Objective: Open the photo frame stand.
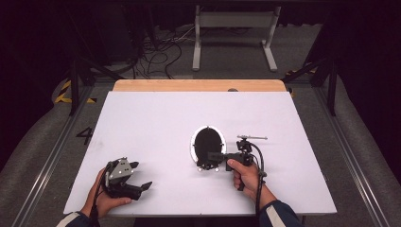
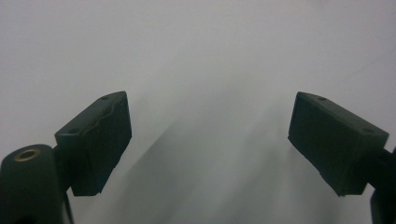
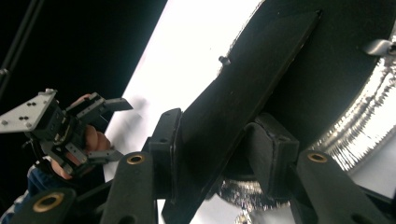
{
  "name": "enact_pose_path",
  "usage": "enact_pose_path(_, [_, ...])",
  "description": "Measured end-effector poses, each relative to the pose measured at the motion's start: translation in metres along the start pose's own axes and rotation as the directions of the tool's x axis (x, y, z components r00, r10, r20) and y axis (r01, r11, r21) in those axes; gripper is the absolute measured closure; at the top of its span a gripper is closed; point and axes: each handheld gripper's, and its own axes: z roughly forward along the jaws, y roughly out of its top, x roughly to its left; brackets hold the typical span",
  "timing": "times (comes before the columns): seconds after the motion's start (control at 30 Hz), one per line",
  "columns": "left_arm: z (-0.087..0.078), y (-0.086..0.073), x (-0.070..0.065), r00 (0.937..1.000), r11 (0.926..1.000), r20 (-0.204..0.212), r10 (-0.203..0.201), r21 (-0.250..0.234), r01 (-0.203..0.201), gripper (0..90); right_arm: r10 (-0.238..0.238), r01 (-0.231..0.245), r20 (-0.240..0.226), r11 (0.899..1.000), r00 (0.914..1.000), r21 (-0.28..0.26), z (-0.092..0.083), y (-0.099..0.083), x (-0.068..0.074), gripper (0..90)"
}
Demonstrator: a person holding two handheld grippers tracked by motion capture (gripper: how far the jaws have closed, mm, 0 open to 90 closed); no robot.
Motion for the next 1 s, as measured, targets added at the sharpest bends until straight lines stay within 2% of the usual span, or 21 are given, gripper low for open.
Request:
enact_pose_path(0.1, [0.009, 0.011, 0.003, 0.9999, 0.9999, 0.011, -0.007, -0.01, 0.007, 16.6, 0.002, -0.002, -0.005, 1.0, 1.0, 0.0, 0.001, 0.001, -0.001, 59.1])
enact_pose_path(0.23, [0.026, 0.03, 0.009, 0.9971, 0.9991, 0.07, -0.029, -0.029, 0.031, 16.4, -0.021, 0.021, -0.009, 1.0, 0.9997, 0.007, 0.001, 0.002, -0.003, 62.4])
enact_pose_path(0.3, [0.036, 0.041, 0.013, 0.9952, 0.999, 0.094, -0.026, -0.032, 0.03, 16.5, -0.032, 0.032, -0.009, 0.999, 0.9994, 0.012, 0.001, 0.003, -0.003, 62.8])
enact_pose_path(0.37, [0.047, 0.052, 0.015, 0.9935, 0.9989, 0.112, -0.023, -0.037, 0.027, 16.8, -0.049, 0.049, -0.01, 0.999, 0.9988, 0.015, 0.002, 0.003, -0.002, 63.3])
enact_pose_path(0.4, [0.047, 0.052, 0.015, 0.9935, 0.9989, 0.112, -0.023, -0.037, 0.027, 17.1, -0.049, 0.049, -0.01, 0.999, 0.9988, 0.015, 0.002, 0.003, -0.002, 63.3])
enact_pose_path(0.5, [0.063, 0.064, 0.017, 0.9881, 0.9992, 0.151, -0.027, -0.025, 0.031, 16.1, -0.106, 0.106, -0.012, 0.994, 0.9943, 0.016, 0.001, 0.004, 0.002, 64.3])
enact_pose_path(0.53, [0.067, 0.067, 0.017, 0.9859, 0.9994, 0.165, -0.028, -0.018, 0.031, 16.1, -0.106, 0.106, -0.012, 0.994, 0.9943, 0.016, 0.001, 0.004, 0.002, 64.3])
enact_pose_path(0.57, [0.073, 0.071, 0.016, 0.9833, 0.9991, 0.178, -0.036, -0.014, 0.04, 15.5, -0.123, 0.124, -0.013, 0.992, 0.9923, 0.016, 0.001, 0.003, 0.002, 64.6])
enact_pose_path(0.63, [0.079, 0.076, 0.015, 0.9814, 0.9996, 0.19, -0.025, -0.008, 0.027, 14.6, -0.156, 0.157, -0.019, 0.988, 0.9875, 0.018, 0.0, 0.004, 0.004, 65.7])
enact_pose_path(0.67, [0.082, 0.078, 0.015, 0.9787, 0.9994, 0.203, -0.03, -0.01, 0.032, 14.6, -0.156, 0.157, -0.019, 0.988, 0.9875, 0.018, 0.0, 0.004, 0.004, 65.7])
enact_pose_path(0.7, [0.085, 0.08, 0.014, 0.9778, 0.9994, 0.207, -0.028, -0.012, 0.031, 14.4, -0.171, 0.172, -0.021, 0.985, 0.985, 0.018, 0.0, 0.003, 0.005, 65.7])
enact_pose_path(0.77, [0.091, 0.083, 0.014, 0.9762, 0.9998, 0.216, -0.019, -0.001, 0.02, 14.0, -0.234, 0.234, -0.014, 0.972, 0.9721, 0.019, 0.0, 0.003, 0.009, 66.0])
enact_pose_path(0.8, [0.095, 0.084, 0.014, 0.973, 0.9996, 0.229, -0.029, 0.009, 0.028, 14.0, -0.234, 0.234, -0.014, 0.972, 0.9721, 0.019, 0.0, 0.003, 0.009, 66.0])
enact_pose_path(0.83, [0.098, 0.086, 0.014, 0.9708, 0.9994, 0.238, -0.033, 0.006, 0.033, 13.6, -0.261, 0.261, -0.011, 0.965, 0.9654, 0.019, -0.001, 0.003, 0.011, 66.1])
enact_pose_path(0.87, [0.1, 0.087, 0.015, 0.9689, 0.9994, 0.245, -0.035, 0.005, 0.035, 13.7, -0.314, 0.314, -0.009, 0.949, 0.9495, 0.014, -0.001, 0.002, 0.014, 66.4])
enact_pose_path(0.9, [0.102, 0.089, 0.015, 0.968, 0.9988, 0.246, -0.049, 0.002, 0.05, 13.7, -0.314, 0.314, -0.009, 0.949, 0.9495, 0.014, -0.001, 0.002, 0.014, 66.4])
enact_pose_path(0.97, [0.107, 0.093, 0.016, 0.9631, 0.9985, 0.264, -0.053, 0.001, 0.055, 15.0, -0.358, 0.358, -0.007, 0.934, 0.9338, 0.014, -0.001, 0.001, 0.017, 66.6])
enact_pose_path(1.0, [0.109, 0.094, 0.016, 0.9602, 0.9979, 0.272, -0.062, -0.003, 0.065, 14.8, -0.369, 0.369, -0.007, 0.929, 0.9295, 0.012, -0.001, 0.001, 0.017, 66.8])
